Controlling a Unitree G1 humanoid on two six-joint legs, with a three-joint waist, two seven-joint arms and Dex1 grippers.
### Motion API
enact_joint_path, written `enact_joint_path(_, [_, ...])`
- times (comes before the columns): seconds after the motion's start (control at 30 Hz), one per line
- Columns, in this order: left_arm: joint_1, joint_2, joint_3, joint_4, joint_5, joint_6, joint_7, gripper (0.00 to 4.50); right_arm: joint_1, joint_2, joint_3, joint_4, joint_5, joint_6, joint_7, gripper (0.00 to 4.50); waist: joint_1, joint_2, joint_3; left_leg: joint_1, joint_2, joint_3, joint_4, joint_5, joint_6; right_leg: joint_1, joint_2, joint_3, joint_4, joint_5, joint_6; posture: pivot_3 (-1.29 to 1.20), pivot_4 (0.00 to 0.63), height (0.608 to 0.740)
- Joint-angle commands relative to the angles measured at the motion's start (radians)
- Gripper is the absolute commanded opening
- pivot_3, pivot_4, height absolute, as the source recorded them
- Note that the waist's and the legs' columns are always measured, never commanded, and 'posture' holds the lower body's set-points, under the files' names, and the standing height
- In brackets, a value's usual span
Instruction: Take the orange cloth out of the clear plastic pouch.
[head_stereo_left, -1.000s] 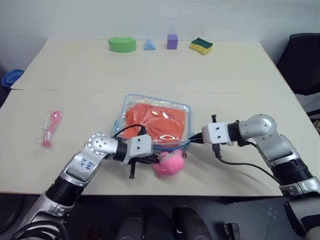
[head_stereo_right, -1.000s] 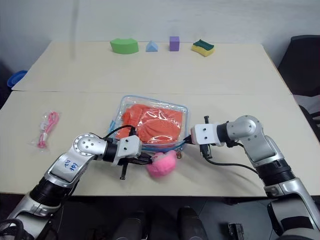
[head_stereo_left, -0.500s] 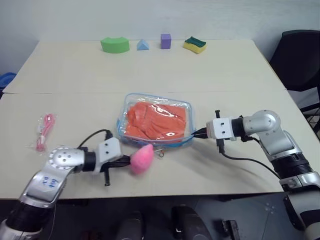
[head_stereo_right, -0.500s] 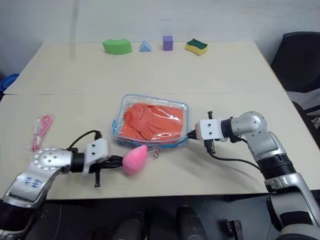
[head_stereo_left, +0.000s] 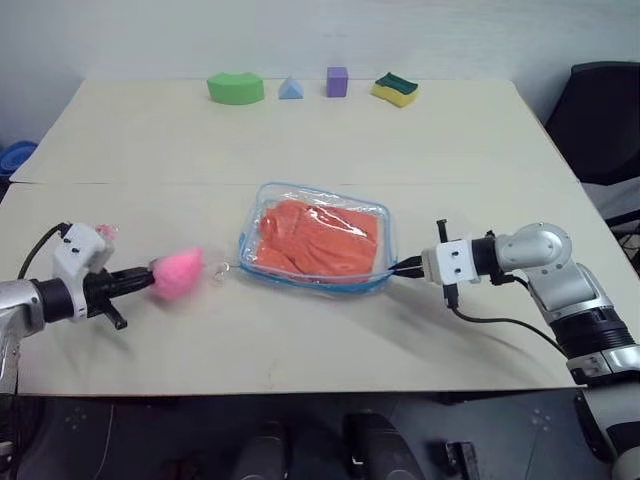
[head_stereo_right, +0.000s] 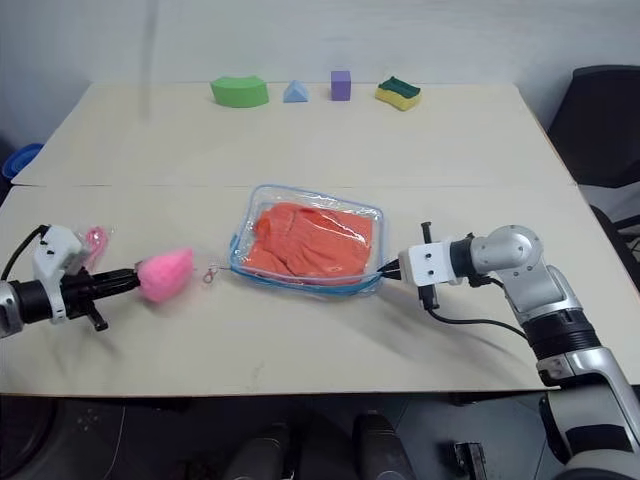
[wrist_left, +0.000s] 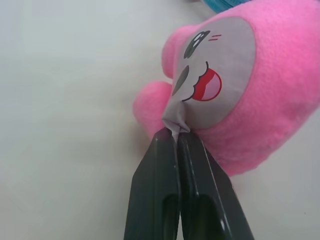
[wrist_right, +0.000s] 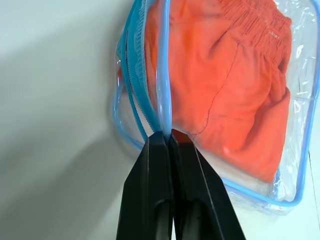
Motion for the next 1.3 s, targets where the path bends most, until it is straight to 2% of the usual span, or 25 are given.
enact_joint_path(0.03, [0.005, -0.02, -0.029, -0.056, -0.011, 0.015, 0.014, 0.22, 0.016, -0.006, -0.039, -0.056, 0.04, 0.051, 0.0, 0.98, -0.001, 0.0, 0.0, 0.0, 0.0, 0.0, 0.0, 0.0, 0.0, 0.0, 0.0, 0.0, 0.0, 0.0, 0.0, 0.0, 0.15, 0.74])
enact_joint_path(0.2, [0.041, -0.029, -0.03, -0.123, -0.041, 0.064, 0.013, 1.58, 0.066, -0.033, -0.075, -0.162, 0.08, 0.158, 0.004, 2.67, 0.0, 0.0, 0.0, 0.0, 0.0, 0.0, 0.0, 0.0, 0.0, 0.0, 0.0, 0.0, 0.0, 0.0, 0.0, 0.0, 0.15, 0.74])
enact_joint_path(0.3, [0.085, 0.022, 0.029, -0.155, -0.099, 0.127, -0.049, 2.48, 0.136, -0.071, -0.123, -0.282, 0.139, 0.279, -0.004, 3.8, 0.001, 0.0, 0.0, 0.0, 0.0, 0.0, 0.0, 0.0, 0.0, 0.0, 0.0, 0.0, 0.0, 0.0, 0.0, 0.0, 0.15, 0.74])
enact_joint_path(0.37, [0.096, 0.065, 0.088, -0.172, -0.151, 0.166, -0.099, 2.48, 0.196, -0.099, -0.164, -0.383, 0.201, 0.38, -0.007, 4.35, 0.001, 0.0, 0.0, -0.001, 0.0, -0.001, -0.001, 0.0, 0.0, 0.0, 0.0, 0.0, 0.0, 0.0, 0.0, 0.0, 0.15, 0.74])
enact_joint_path(0.47, [0.057, 0.153, 0.136, -0.168, -0.186, 0.181, -0.162, 2.48, 0.291, -0.131, -0.231, -0.557, 0.318, 0.557, -0.033, 4.35, 0.003, 0.0, 0.0, -0.001, 0.0, -0.002, -0.001, 0.0, 0.0, 0.0, 0.0, -0.001, -0.004, 0.0, 0.0, 0.0, 0.15, 0.74])
enact_joint_path(0.53, [-0.001, 0.185, 0.113, -0.171, -0.187, 0.152, -0.178, 2.48, 0.334, -0.141, -0.261, -0.644, 0.372, 0.643, -0.054, 4.35, 0.007, 0.0, 0.0, -0.001, 0.0, -0.002, -0.001, 0.0, 0.0, 0.001, -0.001, -0.001, -0.005, 0.0, 0.0, 0.0, 0.15, 0.74])
enact_joint_path(0.67, [-0.254, 0.153, -0.144, -0.25, -0.071, 0.02, -0.138, 2.48, 0.395, -0.129, -0.283, -0.791, 0.424, 0.763, -0.132, 4.35, 0.024, 0.001, 0.0, 0.001, -0.001, -0.002, -0.001, 0.0, 0.0, 0.003, -0.001, -0.002, -0.007, 0.001, -0.001, 0.0, 0.15, 0.74])
enact_joint_path(0.77, [-0.344, 0.103, -0.347, -0.261, 0.107, -0.199, -0.157, 2.48, 0.411, -0.118, -0.276, -0.835, 0.42, 0.796, -0.174, 4.35, 0.027, 0.001, 0.0, 0.001, -0.001, -0.001, -0.001, 0.0, 0.0, 0.003, -0.001, -0.001, -0.007, 0.001, 0.0, 0.0, 0.15, 0.74])
enact_joint_path(0.87, [-0.406, 0.026, -0.491, -0.208, 0.231, -0.375, -0.17, 2.48, 0.427, -0.112, -0.278, -0.862, 0.417, 0.817, -0.209, 4.35, 0.024, 0.001, 0.0, -0.001, -0.001, 0.0, -0.001, 0.0, 0.0, 0.001, 0.0, 0.001, -0.008, 0.001, 0.0, 0.0, 0.15, 0.74])
enact_joint_path(0.97, [-0.467, -0.032, -0.589, -0.077, 0.358, -0.554, -0.159, 2.48, 0.444, -0.111, -0.285, -0.879, 0.41, 0.826, -0.24, 4.35, 0.025, 0.0, 0.0, -0.001, -0.001, 0.001, -0.001, 0.0, 0.001, 0.0, 0.001, 0.001, -0.007, 0.001, 0.0, 0.0, 0.15, 0.74])
enact_joint_path(1.1, [-0.521, -0.088, -0.622, 0.056, 0.413, -0.68, -0.147, 2.48, 0.469, -0.109, -0.295, -0.898, 0.401, 0.83, -0.279, 4.35, 0.026, 0.0, 0.0, -0.001, -0.001, 0.001, 0.0, 0.0, 0.001, 0.0, 0.002, 0.001, -0.005, 0.001, 0.0, 0.0, 0.15, 0.74])
enact_joint_path(1.27, [-0.563, -0.152, -0.615, 0.145, 0.42, -0.724, -0.141, 2.48, 0.501, -0.108, -0.289, -0.914, 0.388, 0.818, -0.312, 4.35, 0.028, 0.0, 0.0, -0.001, -0.001, 0.001, 0.001, 0.0, 0.001, 0.0, 0.001, 0.001, -0.005, 0.001, 0.0, 0.0, 0.15, 0.74])
enact_joint_path(1.3, [-0.569, -0.164, -0.612, 0.155, 0.416, -0.723, -0.143, 2.3, 0.506, -0.107, -0.287, -0.916, 0.385, 0.816, -0.315, 4.38, 0.028, 0.0, 0.0, -0.001, -0.001, 0.001, 0.001, 0.0, 0.001, 0.0, 0.001, 0.001, -0.005, 0.001, 0.0, 0.0, 0.15, 0.74])
